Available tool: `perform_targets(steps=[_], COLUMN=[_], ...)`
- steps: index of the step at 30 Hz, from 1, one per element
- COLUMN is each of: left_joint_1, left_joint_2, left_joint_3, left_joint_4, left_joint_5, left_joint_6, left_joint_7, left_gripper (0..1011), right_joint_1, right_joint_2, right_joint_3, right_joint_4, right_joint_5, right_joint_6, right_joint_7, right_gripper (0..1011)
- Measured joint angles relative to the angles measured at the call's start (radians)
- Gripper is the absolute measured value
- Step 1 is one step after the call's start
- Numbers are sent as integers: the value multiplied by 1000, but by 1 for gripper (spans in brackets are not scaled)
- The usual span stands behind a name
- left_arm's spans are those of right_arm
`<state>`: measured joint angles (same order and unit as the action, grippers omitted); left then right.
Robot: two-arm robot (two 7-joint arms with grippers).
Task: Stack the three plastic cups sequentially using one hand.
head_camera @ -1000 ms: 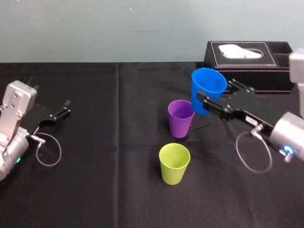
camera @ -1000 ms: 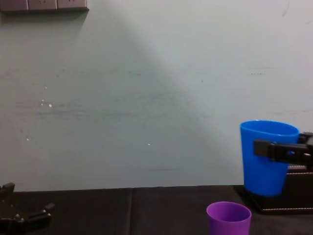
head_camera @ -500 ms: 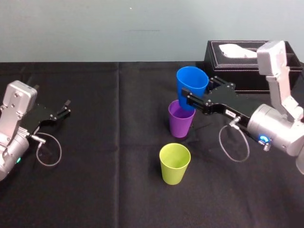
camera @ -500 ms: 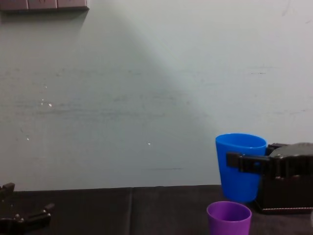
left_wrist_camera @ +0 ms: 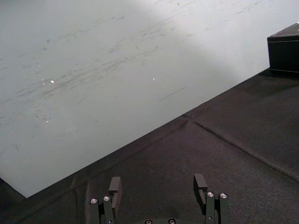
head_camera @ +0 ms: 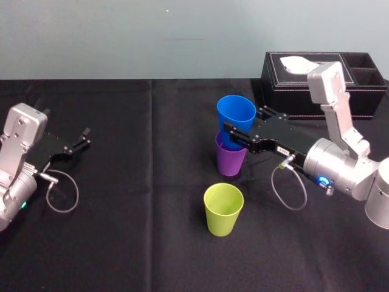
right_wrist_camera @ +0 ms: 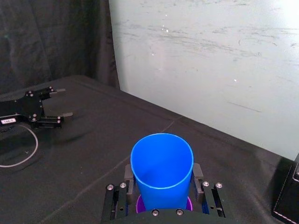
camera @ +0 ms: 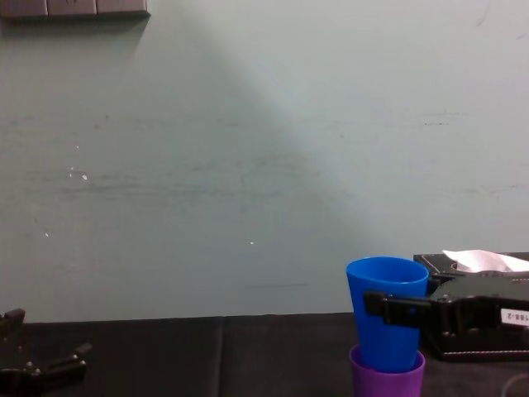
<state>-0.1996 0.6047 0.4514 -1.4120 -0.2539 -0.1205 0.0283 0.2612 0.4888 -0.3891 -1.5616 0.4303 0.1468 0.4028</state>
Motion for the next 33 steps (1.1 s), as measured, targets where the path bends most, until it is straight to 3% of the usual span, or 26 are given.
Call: perform_targets(steps=[14, 24, 33], left_joint_1=[0, 0, 0], left_joint_2=[0, 0, 0], left_joint_3=[0, 0, 0], left_joint_4=[0, 0, 0], left_joint_5=[0, 0, 0], left_joint_6=[0, 0, 0], left_joint_7=[0, 0, 0], left_gripper=[1011, 1011, 1011], right_joint_1=[17, 17, 16], right_joint_2=[-35, -33, -32], right_joint_3=[-10, -9, -8], right_joint_4=[90, 87, 83], right_joint_5=[-12, -11, -11], right_joint_6=[-35, -33, -31], right_joint_7=[37, 36, 34], right_gripper=[716, 722, 934])
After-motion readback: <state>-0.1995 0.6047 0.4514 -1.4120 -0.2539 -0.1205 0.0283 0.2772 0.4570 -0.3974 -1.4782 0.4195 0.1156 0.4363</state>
